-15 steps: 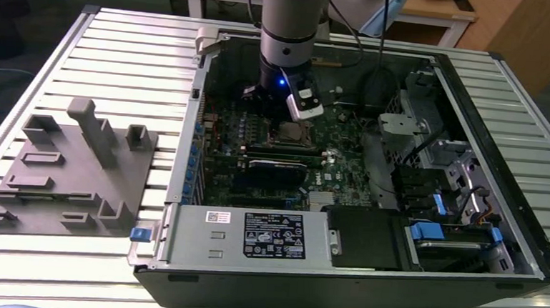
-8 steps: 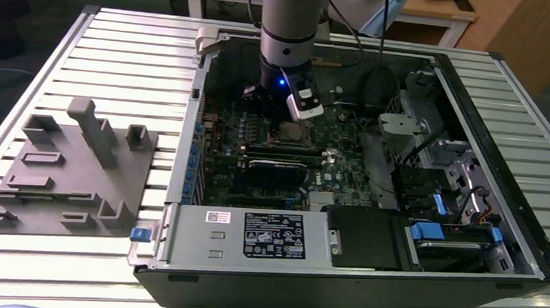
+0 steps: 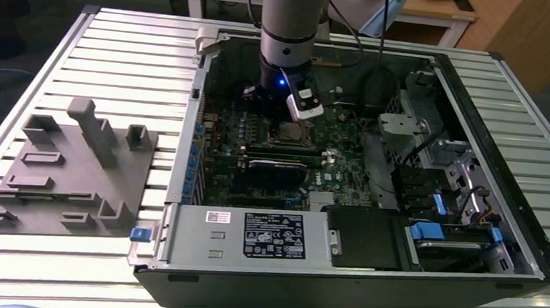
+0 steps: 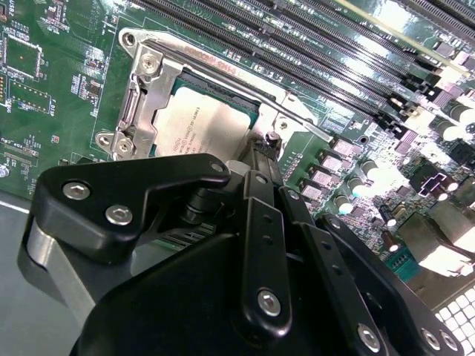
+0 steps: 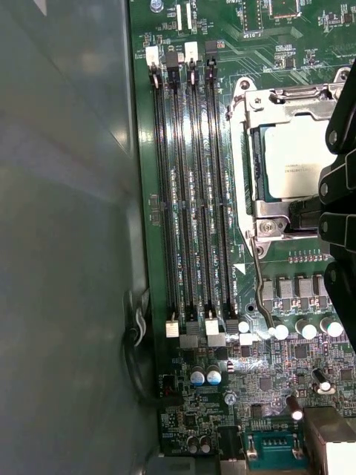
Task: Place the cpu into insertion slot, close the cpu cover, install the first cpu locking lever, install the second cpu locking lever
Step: 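Close the cpu cover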
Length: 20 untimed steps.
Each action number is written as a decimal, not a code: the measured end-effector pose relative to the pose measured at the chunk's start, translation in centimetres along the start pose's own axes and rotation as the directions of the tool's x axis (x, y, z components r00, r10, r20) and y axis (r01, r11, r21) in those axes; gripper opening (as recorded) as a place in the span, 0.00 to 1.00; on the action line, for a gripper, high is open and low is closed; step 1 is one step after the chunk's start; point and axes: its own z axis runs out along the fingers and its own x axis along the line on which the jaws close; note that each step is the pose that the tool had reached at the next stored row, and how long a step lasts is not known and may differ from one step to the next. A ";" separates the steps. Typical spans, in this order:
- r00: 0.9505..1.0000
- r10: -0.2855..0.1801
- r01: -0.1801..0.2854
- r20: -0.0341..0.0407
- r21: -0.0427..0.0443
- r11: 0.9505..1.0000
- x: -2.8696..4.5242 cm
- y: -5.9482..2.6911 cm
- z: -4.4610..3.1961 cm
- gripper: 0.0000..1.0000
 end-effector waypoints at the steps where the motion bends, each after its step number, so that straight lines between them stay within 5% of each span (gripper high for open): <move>1: 1.000 0.000 0.000 0.000 0.000 1.000 0.00 0.00 0.00 0.11; 20: 1.000 0.000 0.000 0.000 0.000 1.000 0.00 0.00 0.02 0.11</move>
